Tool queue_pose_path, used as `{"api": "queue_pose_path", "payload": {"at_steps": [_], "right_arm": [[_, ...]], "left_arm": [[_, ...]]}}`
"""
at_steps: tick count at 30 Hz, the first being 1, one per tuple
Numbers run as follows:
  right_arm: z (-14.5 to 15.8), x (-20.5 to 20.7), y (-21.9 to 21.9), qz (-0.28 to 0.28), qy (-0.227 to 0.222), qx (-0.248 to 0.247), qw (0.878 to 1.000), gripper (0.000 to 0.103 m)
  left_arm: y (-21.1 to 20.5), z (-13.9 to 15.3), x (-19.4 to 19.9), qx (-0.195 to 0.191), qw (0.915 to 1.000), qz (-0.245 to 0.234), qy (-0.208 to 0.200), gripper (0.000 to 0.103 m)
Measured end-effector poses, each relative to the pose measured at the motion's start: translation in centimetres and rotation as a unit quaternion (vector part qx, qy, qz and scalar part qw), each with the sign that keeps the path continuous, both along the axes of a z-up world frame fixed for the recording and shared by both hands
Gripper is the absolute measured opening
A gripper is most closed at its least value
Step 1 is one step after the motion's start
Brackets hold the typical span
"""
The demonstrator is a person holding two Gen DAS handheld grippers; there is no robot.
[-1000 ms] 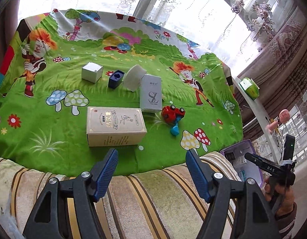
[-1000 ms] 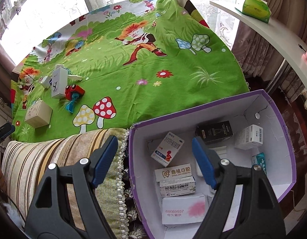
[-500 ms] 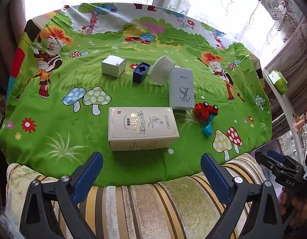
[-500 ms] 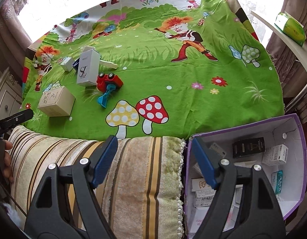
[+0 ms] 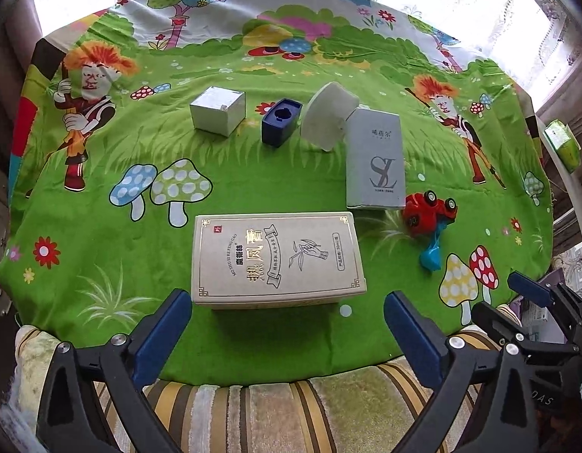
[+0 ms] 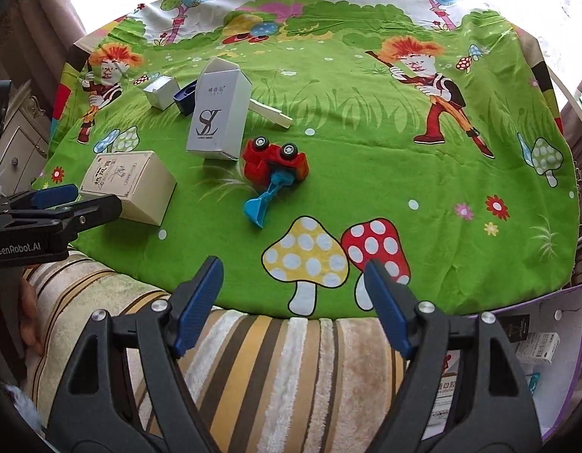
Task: Organize rigid objects
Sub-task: 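Move left gripper over beige box while right grasps red toy car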
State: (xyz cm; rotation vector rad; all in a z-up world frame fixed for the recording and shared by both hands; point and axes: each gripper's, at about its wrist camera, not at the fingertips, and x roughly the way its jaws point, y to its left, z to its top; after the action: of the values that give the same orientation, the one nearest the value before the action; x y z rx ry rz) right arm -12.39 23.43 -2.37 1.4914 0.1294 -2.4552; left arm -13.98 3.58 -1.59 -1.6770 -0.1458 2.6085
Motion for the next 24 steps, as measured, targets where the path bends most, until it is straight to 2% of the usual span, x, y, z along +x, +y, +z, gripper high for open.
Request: {"api": "queue_pose_path", "payload": {"at_steps": [4, 6, 10, 16, 19, 21, 24], "right_arm": [[-1.1, -1.3, -1.4, 0.02, -0.012, 0.014, 1.0, 0.079], [-1.4, -1.8, -2.0, 0.029, -0.014, 0.017, 0.999, 0.071], [-2.0, -2.7, -2.7, 0.033, -0.016, 0.024, 0.999, 0.066], [-3.0, -3.7, -3.7, 0.045, -0.026, 0.03, 0.998, 0.052], [-3.2, -4.0, -3.7, 0.047, -0.031, 0.022, 0.998, 0.041], [-3.5, -4.0, -3.8, 0.051, -0.037, 0.02, 0.998, 0.027], [-3.1, -3.8, -3.6, 0.052, -0.025, 0.011, 0.998, 0.013]], "left_arm": [[0.2, -0.2, -0.7, -0.019, 0.9998, 0.001, 0.004, 0.103], [0.2, -0.3, -0.7, -0.026, 0.9996, 0.001, 0.007, 0.103], [-0.5, -0.3, -0.4, -0.015, 0.9997, 0.014, 0.016, 0.103], [-0.2, -0.5, -0.9, -0.018, 0.9997, -0.006, 0.016, 0.103], [-0.2, -0.6, -1.2, -0.016, 0.9996, -0.013, 0.019, 0.103], [-0.2, -0.6, -1.3, -0.013, 0.9995, -0.019, 0.022, 0.103], [0.0, -0.8, -1.3, -0.005, 0.9993, -0.028, 0.023, 0.103]]}}
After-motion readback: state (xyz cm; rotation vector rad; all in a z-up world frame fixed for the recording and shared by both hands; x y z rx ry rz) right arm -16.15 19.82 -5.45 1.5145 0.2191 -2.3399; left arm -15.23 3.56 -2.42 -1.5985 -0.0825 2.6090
